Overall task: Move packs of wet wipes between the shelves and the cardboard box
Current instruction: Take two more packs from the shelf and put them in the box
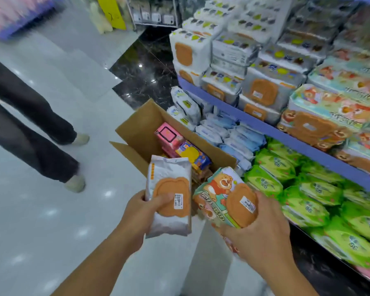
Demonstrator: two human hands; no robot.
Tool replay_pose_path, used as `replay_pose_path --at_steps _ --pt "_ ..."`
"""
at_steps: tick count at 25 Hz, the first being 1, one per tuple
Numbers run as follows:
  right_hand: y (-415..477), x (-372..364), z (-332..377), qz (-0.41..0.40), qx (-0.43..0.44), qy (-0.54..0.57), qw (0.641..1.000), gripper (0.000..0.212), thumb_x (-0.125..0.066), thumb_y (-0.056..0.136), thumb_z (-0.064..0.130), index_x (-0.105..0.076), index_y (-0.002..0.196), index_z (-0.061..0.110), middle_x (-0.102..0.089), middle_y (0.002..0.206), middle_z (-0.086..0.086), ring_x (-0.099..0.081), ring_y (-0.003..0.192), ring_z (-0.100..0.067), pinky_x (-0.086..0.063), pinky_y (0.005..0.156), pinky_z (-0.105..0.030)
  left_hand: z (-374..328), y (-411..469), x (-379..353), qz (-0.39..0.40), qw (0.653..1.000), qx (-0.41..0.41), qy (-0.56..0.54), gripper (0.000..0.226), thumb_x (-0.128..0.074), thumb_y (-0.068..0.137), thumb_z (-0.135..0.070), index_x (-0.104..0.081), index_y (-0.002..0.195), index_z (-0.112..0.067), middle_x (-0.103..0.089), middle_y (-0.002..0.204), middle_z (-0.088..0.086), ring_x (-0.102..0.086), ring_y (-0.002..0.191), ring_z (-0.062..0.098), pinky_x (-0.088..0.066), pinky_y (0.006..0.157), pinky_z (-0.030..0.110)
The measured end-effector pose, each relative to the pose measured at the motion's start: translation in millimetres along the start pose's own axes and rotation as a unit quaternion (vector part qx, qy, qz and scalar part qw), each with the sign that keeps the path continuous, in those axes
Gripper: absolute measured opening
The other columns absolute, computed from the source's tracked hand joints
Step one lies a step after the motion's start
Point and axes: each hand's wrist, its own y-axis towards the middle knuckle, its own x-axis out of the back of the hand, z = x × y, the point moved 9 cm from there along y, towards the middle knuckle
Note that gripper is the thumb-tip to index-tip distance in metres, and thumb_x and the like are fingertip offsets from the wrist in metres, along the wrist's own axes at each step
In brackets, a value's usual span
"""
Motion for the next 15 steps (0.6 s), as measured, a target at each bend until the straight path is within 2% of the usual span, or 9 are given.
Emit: replay_pose_path --at_steps 3,4,6,8,9,10,12,13,15 --pt "32.5 -38.7 40.6 0.016 0.011 -0.02 1.0 0.094 -0.083 0.041 0.068 -0.042 0.12 0.036 -0.042 0.1 0.01 -0.052 0.098 -0.019 -0.047 0.088 -0.04 -65.8 59.2 28.3 0.014 0.985 -0.041 0.169 0.05 -0.093 0.065 -0.034 -0.07 0.107 -0.02 -0.079 0.097 0.001 -0.077 0.085 0.022 -0.062 0.074 0.037" --pt "49.4 -49.6 50.1 0.01 0.014 -0.033 0.999 0.096 -0.083 0.043 0.067 -0.042 0.123 0.035 -0.039 0.1 0.01 -0.052 0.1 -0.02 -0.046 0.089 -0.039 -96.2 84.8 30.0 0.03 0.966 -0.067 0.249 0.051 -0.094 0.061 -0.036 -0.07 0.103 -0.022 -0.078 0.094 -0.003 -0.075 0.083 0.017 -0.06 0.072 0.032" --pt "83.3 -71.7 63.8 0.009 0.017 -0.071 0.997 0.1 -0.081 0.046 0.068 -0.04 0.129 0.031 -0.038 0.103 0.009 -0.052 0.102 -0.02 -0.043 0.091 -0.038 -146.0 135.8 24.7 0.063 0.904 -0.104 0.41 0.05 -0.094 0.058 -0.041 -0.069 0.098 -0.025 -0.076 0.09 -0.007 -0.072 0.083 0.013 -0.056 0.07 0.029" --pt "119.2 -100.0 70.9 0.021 0.01 -0.101 0.995 0.106 -0.079 0.049 0.069 -0.038 0.137 0.028 -0.042 0.11 0.007 -0.051 0.105 -0.019 -0.043 0.094 -0.036 -170.8 194.5 19.4 0.075 0.846 -0.101 0.518 0.052 -0.091 0.058 -0.046 -0.068 0.098 -0.022 -0.074 0.092 -0.004 -0.071 0.086 0.017 -0.057 0.077 0.036" --pt "136.9 -116.1 74.1 0.029 0.002 -0.11 0.994 0.107 -0.077 0.051 0.071 -0.037 0.14 0.027 -0.043 0.113 0.006 -0.051 0.107 -0.018 -0.043 0.095 -0.035 -173.8 226.5 18.6 0.079 0.841 -0.082 0.529 0.051 -0.091 0.059 -0.045 -0.07 0.098 -0.02 -0.075 0.092 -0.002 -0.072 0.086 0.019 -0.059 0.08 0.04" --pt "149.1 -133.7 76.1 0.046 -0.007 -0.116 0.992 0.108 -0.075 0.053 0.073 -0.034 0.142 0.027 -0.043 0.116 0.007 -0.05 0.108 -0.017 -0.043 0.095 -0.033 -167.1 252.8 21.2 0.086 0.853 -0.051 0.513 0.049 -0.091 0.061 -0.042 -0.072 0.099 -0.016 -0.078 0.091 0.002 -0.074 0.085 0.022 -0.061 0.083 0.044" --pt "173.0 -174.4 74.2 0.087 -0.026 -0.13 0.987 0.108 -0.07 0.056 0.078 -0.029 0.144 0.031 -0.04 0.12 0.009 -0.047 0.11 -0.014 -0.042 0.097 -0.03 -136.3 292.7 29.5 0.09 0.923 0.065 0.369 0.045 -0.09 0.069 -0.028 -0.074 0.103 -0.004 -0.08 0.09 0.011 -0.077 0.083 0.029 -0.062 0.085 0.048" --pt "181.4 -194.6 71.3 0.108 -0.03 -0.138 0.984 0.108 -0.068 0.058 0.08 -0.027 0.145 0.032 -0.04 0.122 0.009 -0.046 0.11 -0.013 -0.041 0.098 -0.03 -116.4 307.9 32.2 0.081 0.945 0.129 0.289 0.041 -0.088 0.075 -0.019 -0.073 0.107 0.001 -0.079 0.09 0.015 -0.077 0.081 0.031 -0.062 0.084 0.048" --pt "194.9 -239.2 63.5 0.148 -0.043 -0.151 0.976 0.108 -0.065 0.059 0.082 -0.026 0.147 0.032 -0.039 0.126 0.009 -0.045 0.113 -0.013 -0.039 0.102 -0.03 -82.3 336.5 34.6 0.06 0.958 0.21 0.185 0.025 -0.08 0.083 -0.007 -0.071 0.105 0.001 -0.079 0.084 0.016 -0.077 0.07 0.028 -0.063 0.069 0.041"
